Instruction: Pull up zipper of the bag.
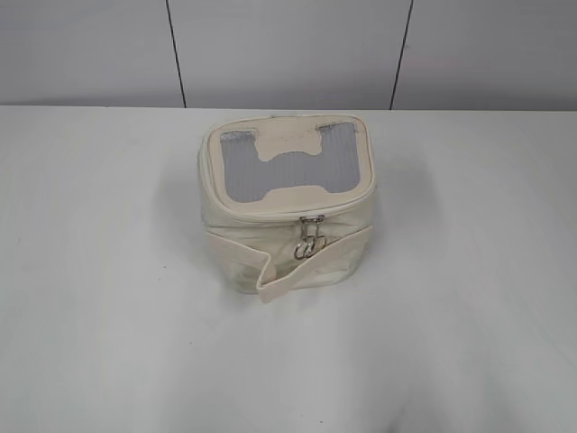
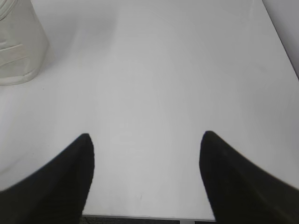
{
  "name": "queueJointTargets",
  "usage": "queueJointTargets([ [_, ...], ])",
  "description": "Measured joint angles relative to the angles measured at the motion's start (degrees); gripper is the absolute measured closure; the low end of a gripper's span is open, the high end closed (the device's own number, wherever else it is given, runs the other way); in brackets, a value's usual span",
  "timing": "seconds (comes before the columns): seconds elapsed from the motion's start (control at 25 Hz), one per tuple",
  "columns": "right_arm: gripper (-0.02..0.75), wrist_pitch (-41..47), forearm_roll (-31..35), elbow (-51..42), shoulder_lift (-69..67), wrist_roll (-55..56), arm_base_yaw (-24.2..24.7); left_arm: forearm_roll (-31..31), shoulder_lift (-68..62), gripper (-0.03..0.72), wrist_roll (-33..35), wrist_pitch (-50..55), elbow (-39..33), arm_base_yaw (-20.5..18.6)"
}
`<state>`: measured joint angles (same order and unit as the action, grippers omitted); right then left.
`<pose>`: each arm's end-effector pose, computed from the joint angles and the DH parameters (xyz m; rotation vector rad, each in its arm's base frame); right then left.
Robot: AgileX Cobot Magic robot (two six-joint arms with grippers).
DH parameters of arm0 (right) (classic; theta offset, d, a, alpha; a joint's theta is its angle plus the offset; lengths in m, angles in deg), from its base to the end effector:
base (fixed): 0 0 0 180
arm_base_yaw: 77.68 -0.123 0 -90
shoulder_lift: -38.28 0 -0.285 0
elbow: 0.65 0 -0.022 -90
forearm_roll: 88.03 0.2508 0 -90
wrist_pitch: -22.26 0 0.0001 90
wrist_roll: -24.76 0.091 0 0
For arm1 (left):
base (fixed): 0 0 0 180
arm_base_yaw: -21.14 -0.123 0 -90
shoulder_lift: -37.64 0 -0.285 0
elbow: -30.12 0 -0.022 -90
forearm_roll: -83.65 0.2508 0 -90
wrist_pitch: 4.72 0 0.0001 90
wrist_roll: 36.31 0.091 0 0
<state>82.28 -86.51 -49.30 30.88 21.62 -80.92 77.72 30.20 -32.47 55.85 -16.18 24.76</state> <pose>-0.0053 0.0018 0.2780 -0.1138 2.0225 0.0328 -0.0112 -0.0075 0.2888 0.1370 1.9882 -0.1202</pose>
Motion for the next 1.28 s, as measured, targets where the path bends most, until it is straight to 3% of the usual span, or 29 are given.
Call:
queueJointTargets([
  [1.28,0.188,0.0,0.0,0.0,0.0,0.0,0.1,0.0,0.0,0.442,0.0,0.0,0.0,-1.4],
])
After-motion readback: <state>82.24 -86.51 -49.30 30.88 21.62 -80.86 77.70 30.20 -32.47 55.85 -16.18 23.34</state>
